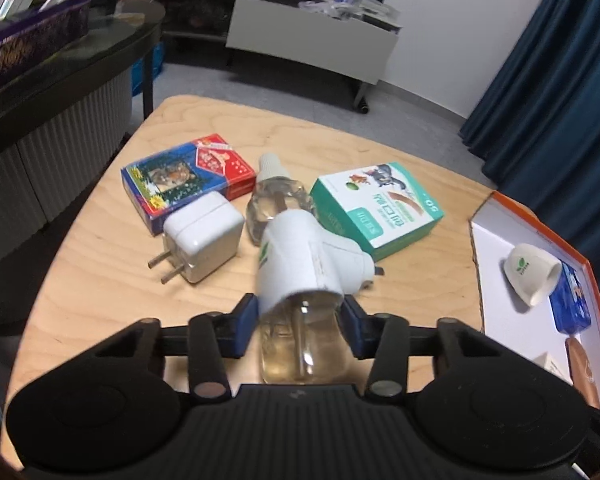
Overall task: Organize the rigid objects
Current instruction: 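Move both tools back over the table toward the glass diffuser and black charger, then grasp the glass plug-in diffuser with left tool while right grasps black charger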
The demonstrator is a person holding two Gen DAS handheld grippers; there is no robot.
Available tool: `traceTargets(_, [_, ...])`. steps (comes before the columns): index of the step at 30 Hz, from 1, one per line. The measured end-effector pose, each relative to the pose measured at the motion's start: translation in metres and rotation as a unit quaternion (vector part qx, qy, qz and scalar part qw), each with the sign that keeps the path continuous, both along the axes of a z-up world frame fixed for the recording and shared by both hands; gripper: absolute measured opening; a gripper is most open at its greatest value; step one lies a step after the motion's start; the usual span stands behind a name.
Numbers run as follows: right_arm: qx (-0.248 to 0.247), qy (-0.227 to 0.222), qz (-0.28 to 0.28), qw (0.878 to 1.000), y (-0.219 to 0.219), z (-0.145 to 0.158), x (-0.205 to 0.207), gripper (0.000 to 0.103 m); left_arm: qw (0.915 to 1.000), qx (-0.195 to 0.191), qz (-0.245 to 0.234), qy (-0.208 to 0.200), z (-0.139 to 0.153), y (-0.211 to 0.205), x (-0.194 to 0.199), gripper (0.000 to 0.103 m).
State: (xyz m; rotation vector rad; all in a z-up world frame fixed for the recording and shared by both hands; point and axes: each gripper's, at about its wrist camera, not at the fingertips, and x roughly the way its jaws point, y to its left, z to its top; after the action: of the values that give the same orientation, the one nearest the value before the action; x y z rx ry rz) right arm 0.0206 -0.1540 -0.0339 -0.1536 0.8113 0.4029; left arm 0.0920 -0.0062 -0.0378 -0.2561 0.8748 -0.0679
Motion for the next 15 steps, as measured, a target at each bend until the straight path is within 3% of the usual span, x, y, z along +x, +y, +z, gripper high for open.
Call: traceTargets(15, [0.001, 0.017, 0.113, 0.993, 0.068, -0.013, 0.011, 0.069, 0.9989, -0.016, -0.038, -0.023, 0.016, 0.032, -0.027, 0.04])
